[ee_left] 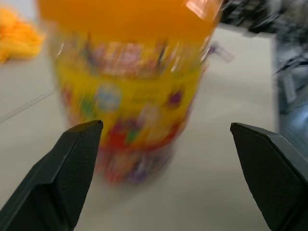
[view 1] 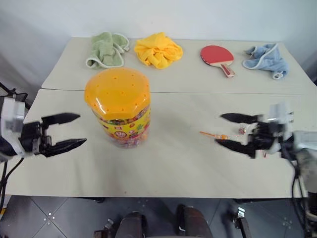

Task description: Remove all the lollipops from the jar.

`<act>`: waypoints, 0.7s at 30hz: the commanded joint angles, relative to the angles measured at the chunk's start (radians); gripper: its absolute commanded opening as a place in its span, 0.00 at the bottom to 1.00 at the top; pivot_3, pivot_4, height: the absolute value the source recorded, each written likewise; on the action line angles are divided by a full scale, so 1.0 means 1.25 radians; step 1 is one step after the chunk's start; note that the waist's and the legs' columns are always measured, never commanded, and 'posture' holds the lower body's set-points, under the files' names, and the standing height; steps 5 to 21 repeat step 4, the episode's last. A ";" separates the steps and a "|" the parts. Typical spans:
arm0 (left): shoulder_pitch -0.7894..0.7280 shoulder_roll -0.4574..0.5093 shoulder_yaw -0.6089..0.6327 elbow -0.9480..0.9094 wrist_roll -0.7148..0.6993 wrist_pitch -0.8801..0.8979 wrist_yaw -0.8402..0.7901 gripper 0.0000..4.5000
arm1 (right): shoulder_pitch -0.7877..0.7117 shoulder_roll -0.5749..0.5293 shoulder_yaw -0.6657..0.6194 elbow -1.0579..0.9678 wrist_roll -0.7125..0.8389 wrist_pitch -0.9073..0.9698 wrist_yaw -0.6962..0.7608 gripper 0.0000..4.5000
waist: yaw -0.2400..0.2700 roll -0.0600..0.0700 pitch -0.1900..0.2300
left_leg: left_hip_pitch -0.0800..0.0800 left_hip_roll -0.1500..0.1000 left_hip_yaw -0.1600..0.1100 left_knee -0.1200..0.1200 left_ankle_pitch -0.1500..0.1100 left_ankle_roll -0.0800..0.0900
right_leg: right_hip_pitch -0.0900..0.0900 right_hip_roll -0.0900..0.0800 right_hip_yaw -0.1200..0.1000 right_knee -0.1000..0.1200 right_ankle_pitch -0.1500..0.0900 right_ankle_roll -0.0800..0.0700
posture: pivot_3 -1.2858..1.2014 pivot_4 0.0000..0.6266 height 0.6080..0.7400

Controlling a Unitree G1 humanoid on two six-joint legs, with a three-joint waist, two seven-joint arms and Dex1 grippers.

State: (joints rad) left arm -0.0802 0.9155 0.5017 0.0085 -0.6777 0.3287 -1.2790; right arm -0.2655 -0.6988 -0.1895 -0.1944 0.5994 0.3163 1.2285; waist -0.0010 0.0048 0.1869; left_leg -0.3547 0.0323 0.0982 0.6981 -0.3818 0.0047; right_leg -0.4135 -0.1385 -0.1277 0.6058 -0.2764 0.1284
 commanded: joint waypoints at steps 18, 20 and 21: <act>0.059 -0.130 -0.008 -0.068 0.066 -0.090 0.145 1.00 | 0.017 0.084 0.080 0.096 -0.139 -0.240 -0.021 0.99 | 0.004 -0.001 0.000 | -0.001 0.000 -0.002 0.001 -0.001 0.000 | 0.000 0.000 -0.002 0.000 0.000 0.000 | 0.52 0.24 1.00; 0.059 -0.130 -0.008 -0.068 0.066 -0.090 0.145 1.00 | 0.017 0.084 0.080 0.096 -0.139 -0.240 -0.021 0.99 | 0.004 -0.001 0.000 | -0.001 0.000 -0.002 0.001 -0.001 0.000 | 0.000 0.000 -0.002 0.000 0.000 0.000 | 0.52 0.24 1.00; 0.059 -0.130 -0.008 -0.068 0.066 -0.090 0.145 1.00 | 0.017 0.084 0.080 0.096 -0.139 -0.240 -0.021 0.99 | 0.004 -0.001 0.000 | -0.001 0.000 -0.002 0.001 -0.001 0.000 | 0.000 0.000 -0.002 0.000 0.000 0.000 | 0.52 0.24 1.00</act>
